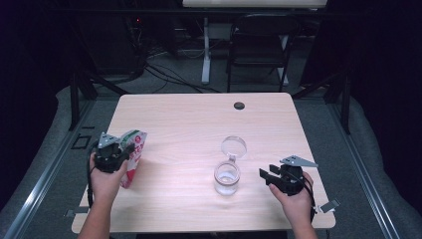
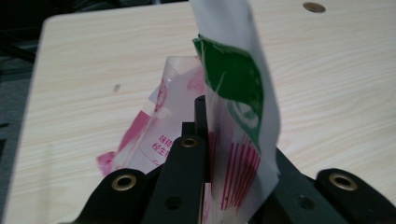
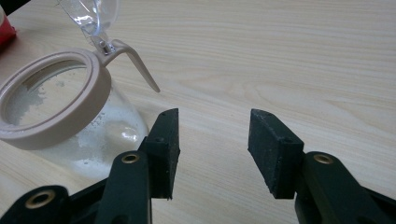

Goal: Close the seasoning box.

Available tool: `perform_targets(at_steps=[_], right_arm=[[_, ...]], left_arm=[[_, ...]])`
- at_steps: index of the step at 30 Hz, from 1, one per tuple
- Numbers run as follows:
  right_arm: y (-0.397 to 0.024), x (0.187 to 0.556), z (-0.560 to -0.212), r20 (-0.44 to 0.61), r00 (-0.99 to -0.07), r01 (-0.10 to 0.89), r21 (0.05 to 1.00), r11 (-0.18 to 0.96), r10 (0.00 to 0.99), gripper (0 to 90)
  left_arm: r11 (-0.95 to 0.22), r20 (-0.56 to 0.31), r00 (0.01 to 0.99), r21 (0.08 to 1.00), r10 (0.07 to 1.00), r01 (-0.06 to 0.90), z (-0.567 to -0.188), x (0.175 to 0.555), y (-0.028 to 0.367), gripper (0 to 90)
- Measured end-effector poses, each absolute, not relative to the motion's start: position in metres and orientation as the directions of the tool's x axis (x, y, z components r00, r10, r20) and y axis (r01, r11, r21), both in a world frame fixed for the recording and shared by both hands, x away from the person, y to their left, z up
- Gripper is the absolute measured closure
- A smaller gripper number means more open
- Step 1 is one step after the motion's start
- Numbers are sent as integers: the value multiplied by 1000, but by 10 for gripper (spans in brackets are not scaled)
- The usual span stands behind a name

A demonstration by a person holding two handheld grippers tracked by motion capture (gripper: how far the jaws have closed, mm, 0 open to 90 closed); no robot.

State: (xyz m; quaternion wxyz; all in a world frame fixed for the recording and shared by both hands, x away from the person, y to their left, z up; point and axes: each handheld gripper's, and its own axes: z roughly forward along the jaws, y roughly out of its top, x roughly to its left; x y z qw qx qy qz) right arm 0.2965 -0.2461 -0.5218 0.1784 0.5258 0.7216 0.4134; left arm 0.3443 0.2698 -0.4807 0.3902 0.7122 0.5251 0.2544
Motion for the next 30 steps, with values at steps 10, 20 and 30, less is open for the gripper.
perform_targets(at_steps=[10, 20, 30], right_arm=[[-242, 298, -524, 171, -392, 615, 780, 119, 904, 530], [-245, 299, -526, 180, -383, 618, 779, 107, 906, 530], [-245, 298, -524, 173, -386, 612, 783, 111, 906, 529]], left_arm=[[-94, -21, 227, 870, 974, 484, -462, 333, 297, 900], [-55, -61, 236, 888, 970, 456, -447, 322, 297, 900], [-136, -42, 357, 878, 933, 458, -442, 318, 264, 900]])
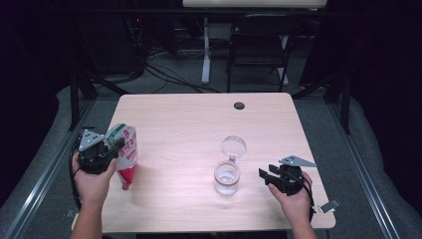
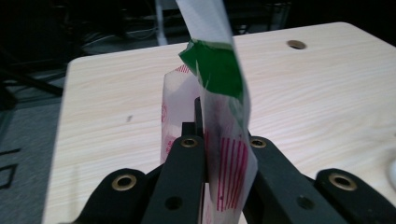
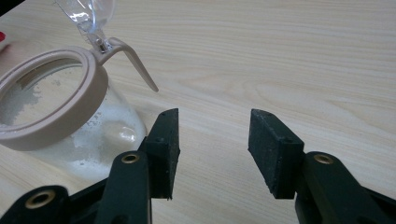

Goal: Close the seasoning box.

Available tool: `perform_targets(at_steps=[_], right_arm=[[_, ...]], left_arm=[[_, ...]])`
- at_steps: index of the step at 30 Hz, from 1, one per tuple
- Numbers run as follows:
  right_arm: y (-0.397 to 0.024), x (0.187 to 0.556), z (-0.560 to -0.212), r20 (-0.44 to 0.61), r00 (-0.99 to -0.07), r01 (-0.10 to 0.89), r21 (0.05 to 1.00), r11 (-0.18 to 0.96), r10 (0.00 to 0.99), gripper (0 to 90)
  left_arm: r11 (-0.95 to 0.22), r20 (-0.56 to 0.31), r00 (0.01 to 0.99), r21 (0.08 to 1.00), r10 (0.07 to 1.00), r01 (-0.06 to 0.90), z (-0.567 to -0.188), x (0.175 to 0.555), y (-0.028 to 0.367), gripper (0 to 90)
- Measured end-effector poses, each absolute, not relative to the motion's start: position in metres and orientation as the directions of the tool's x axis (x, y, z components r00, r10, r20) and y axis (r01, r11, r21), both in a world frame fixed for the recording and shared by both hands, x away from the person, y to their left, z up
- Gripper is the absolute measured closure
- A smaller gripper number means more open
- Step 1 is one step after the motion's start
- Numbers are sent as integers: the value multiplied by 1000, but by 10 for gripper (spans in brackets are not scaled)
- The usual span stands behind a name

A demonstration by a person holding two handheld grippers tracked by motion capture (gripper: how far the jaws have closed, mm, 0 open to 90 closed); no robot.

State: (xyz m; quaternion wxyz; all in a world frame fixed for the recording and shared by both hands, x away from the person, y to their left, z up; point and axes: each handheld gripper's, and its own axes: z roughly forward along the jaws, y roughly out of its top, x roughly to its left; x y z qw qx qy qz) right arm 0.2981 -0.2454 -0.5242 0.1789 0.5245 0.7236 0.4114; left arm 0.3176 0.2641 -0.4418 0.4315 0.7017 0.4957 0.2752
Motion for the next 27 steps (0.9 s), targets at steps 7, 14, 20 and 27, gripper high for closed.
perform_targets(at_steps=[7, 14, 20, 27], right_arm=[[-246, 298, -524, 175, -385, 608, 786, 107, 906, 529], [-246, 298, -523, 175, -388, 600, 793, 104, 905, 528], [-244, 296, -519, 120, -427, 559, 814, 157, 896, 565], [-236, 294, -515, 118, -462, 548, 817, 178, 879, 605]], left_arm=[[-223, -15, 485, 875, 874, 429, -439, 311, 225, 900], [-295, -2, 615, 876, 788, 382, -438, 300, 184, 900], [-327, -19, 721, 883, 692, 336, -445, 291, 156, 900], [-399, 7, 796, 868, 605, 295, -453, 280, 127, 900]])
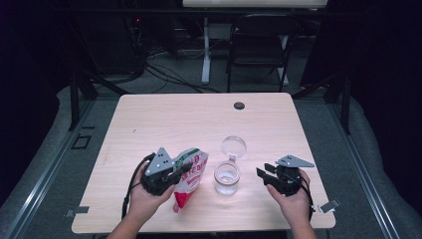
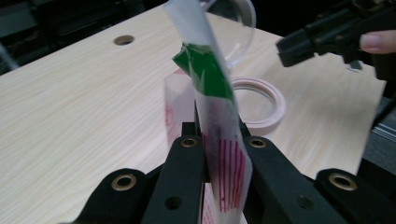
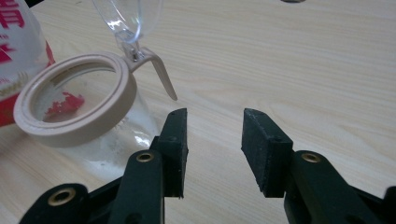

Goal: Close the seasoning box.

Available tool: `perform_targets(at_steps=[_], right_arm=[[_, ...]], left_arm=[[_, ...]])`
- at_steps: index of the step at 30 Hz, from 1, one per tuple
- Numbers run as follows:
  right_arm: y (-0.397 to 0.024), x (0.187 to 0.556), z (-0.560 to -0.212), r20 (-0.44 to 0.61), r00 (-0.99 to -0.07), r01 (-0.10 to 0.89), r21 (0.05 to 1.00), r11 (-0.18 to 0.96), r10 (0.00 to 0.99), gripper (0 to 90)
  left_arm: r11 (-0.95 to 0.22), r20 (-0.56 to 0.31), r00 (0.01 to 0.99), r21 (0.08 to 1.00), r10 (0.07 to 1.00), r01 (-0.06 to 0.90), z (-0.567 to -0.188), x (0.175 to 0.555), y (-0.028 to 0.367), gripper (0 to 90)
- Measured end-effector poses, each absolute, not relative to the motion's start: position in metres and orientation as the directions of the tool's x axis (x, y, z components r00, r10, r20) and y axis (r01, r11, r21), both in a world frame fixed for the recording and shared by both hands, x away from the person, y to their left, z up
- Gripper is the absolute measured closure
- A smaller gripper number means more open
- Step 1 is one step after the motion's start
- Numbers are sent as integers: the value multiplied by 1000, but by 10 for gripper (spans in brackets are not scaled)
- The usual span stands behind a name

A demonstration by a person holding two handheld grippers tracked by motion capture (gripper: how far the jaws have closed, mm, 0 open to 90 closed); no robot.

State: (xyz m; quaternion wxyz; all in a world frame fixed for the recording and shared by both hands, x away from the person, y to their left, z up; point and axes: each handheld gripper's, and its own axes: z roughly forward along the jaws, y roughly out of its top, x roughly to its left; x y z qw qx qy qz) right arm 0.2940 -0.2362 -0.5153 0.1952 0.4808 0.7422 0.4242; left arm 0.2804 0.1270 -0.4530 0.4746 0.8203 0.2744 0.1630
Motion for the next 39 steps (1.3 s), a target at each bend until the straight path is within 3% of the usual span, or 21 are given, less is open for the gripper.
perform_targets(at_steps=[4, 12, 19, 25, 34, 39], right_arm=[[-235, 292, -510, 91, -472, 533, 822, 201, 877, 580], [-231, 286, -483, 149, -543, 481, 862, 160, 827, 674], [-191, 284, -464, 122, -685, 396, 890, 227, 718, 697], [-142, 288, -464, 128, -816, 355, 881, 313, 564, 678], [-97, 290, -463, 138, -901, 306, 875, 375, 411, 693], [-83, 291, -467, 99, -912, 278, 862, 423, 398, 706]], left_arm=[[-403, -5, 811, 866, 585, 297, -454, 281, 128, 900], [-434, -17, 834, 848, 552, 304, -456, 282, 141, 900], [-435, -24, 815, 837, 579, 334, -464, 277, 152, 892], [-413, -32, 792, 840, 609, 352, -472, 267, 157, 897], [-341, -80, 763, 861, 642, 377, -479, 254, 166, 899], [-333, -90, 761, 861, 642, 383, -481, 251, 166, 897]])
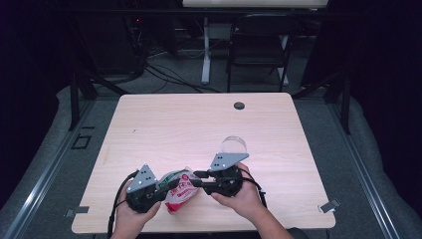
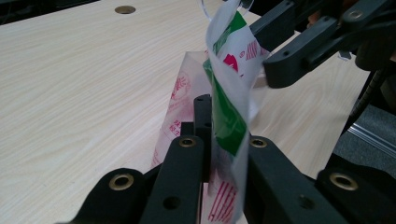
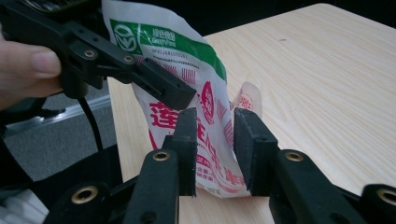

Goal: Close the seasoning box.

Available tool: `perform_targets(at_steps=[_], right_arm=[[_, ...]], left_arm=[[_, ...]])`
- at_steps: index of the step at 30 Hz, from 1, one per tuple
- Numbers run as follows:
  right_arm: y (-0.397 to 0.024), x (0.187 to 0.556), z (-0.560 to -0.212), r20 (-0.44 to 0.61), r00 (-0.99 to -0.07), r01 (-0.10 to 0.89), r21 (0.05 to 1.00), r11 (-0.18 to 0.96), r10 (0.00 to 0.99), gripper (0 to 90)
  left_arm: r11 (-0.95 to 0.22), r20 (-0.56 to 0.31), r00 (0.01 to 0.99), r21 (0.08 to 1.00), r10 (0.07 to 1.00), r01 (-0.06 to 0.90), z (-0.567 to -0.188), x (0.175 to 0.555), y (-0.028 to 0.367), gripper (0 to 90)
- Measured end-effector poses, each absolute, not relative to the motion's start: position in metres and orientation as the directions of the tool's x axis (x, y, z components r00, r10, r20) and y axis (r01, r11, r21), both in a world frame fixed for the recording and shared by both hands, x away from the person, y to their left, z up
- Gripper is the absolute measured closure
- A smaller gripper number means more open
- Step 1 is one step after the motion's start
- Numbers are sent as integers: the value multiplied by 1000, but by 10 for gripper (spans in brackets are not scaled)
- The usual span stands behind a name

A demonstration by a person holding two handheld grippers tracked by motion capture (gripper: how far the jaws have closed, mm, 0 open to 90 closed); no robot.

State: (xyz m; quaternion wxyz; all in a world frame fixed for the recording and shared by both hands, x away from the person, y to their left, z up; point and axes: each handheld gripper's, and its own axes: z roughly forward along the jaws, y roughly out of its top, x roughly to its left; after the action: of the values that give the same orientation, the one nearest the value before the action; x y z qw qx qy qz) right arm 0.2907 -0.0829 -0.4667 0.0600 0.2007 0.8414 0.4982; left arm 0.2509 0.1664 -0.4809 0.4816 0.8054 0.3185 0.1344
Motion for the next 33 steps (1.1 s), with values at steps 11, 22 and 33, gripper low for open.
perform_targets(at_steps=[11, 22, 33], right_arm=[[-71, 296, -478, 97, -928, 272, 837, 475, 360, 900], [-71, 295, -478, 94, -921, 276, 841, 466, 377, 900], [-76, 295, -481, 109, -923, 282, 843, 458, 369, 900]], left_arm=[[-349, -64, 745, 854, 664, 385, -486, 245, 166, 810], [-291, -114, 713, 860, 692, 419, -531, 240, 178, 463], [-242, -266, 665, 787, 698, 568, -559, 258, 172, 289]])
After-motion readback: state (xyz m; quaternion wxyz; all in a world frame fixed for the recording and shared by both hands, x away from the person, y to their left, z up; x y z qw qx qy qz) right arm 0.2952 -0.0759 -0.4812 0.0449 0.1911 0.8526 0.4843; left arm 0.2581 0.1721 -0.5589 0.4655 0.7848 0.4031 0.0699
